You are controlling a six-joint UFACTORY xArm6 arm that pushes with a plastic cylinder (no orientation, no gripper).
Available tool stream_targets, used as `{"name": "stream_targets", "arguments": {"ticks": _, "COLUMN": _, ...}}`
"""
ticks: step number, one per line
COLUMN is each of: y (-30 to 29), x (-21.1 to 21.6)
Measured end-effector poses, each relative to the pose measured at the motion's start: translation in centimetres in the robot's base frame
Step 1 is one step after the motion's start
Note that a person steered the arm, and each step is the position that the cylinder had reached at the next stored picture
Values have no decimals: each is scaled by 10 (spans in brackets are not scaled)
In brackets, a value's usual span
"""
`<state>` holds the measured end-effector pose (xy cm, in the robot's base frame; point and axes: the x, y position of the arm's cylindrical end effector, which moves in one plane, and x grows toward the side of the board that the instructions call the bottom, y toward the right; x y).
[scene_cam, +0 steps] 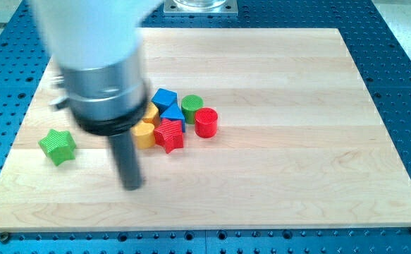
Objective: Move the green star to the right of the red star
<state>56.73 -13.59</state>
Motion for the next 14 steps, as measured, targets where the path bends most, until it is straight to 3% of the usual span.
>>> {"name": "stream_targets", "arguments": {"ticks": 1, "y": -109, "x": 3}}
{"name": "stream_targets", "arguments": {"ticks": 2, "y": -134, "x": -55}}
{"name": "stream_targets", "arguments": {"ticks": 3, "y": -93, "x": -61}}
{"name": "stream_targets", "arguments": {"ticks": 4, "y": 13, "x": -57}}
{"name": "stream_targets", "arguments": {"ticks": 5, "y": 42, "x": -43}}
{"name": "stream_targets", "arguments": {"ticks": 6, "y": 9, "x": -15}}
{"name": "stream_targets", "arguments": {"ticks": 9, "y": 97, "x": -19}}
{"name": "stream_targets", "arguments": {"ticks": 14, "y": 154, "x": -23}}
